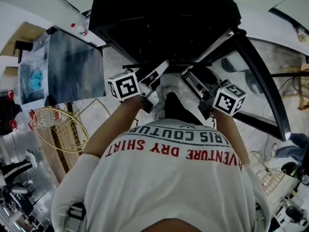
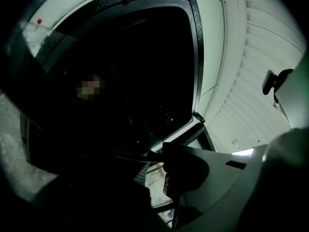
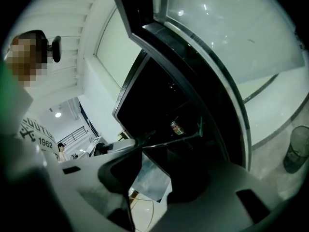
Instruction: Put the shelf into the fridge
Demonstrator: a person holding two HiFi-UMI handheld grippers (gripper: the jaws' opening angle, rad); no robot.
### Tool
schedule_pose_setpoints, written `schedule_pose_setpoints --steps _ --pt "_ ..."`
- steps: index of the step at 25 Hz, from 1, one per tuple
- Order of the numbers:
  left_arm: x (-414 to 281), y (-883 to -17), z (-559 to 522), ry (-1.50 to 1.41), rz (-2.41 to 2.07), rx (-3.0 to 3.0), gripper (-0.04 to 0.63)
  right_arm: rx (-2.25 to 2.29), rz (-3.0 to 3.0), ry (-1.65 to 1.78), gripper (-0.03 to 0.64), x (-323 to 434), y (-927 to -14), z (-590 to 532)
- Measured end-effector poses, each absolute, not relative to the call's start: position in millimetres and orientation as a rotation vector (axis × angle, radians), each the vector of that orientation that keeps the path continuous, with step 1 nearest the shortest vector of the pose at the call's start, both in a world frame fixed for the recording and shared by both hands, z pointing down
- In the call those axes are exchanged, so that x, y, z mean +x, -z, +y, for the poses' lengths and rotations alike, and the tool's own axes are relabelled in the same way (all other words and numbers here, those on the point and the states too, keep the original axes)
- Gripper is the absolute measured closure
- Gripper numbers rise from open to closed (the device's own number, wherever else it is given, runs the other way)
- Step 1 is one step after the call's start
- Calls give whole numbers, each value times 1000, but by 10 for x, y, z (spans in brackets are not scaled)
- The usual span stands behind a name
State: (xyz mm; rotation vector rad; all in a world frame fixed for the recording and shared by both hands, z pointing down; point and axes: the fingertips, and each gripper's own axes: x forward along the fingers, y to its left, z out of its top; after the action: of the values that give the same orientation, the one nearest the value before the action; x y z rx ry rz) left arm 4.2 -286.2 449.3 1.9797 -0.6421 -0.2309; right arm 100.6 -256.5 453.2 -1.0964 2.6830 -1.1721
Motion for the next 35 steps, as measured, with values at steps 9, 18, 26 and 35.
schedule_pose_setpoints --steps 9,18,26,35 --pt "48 -4513 -3006 227 -662 1975 492 -1161 2773 1091 492 953 -4463 -2618" --pt "82 -4531 -3163 228 -689 1974 492 -1172 2841 1020 525 875 -4377 -2688" --pt "87 -4539 -3348 237 -711 1981 492 -1184 2889 991 540 761 -4371 -2812" --pt "70 -4540 -3529 248 -734 1990 491 -1187 2901 1003 543 733 -4374 -2874"
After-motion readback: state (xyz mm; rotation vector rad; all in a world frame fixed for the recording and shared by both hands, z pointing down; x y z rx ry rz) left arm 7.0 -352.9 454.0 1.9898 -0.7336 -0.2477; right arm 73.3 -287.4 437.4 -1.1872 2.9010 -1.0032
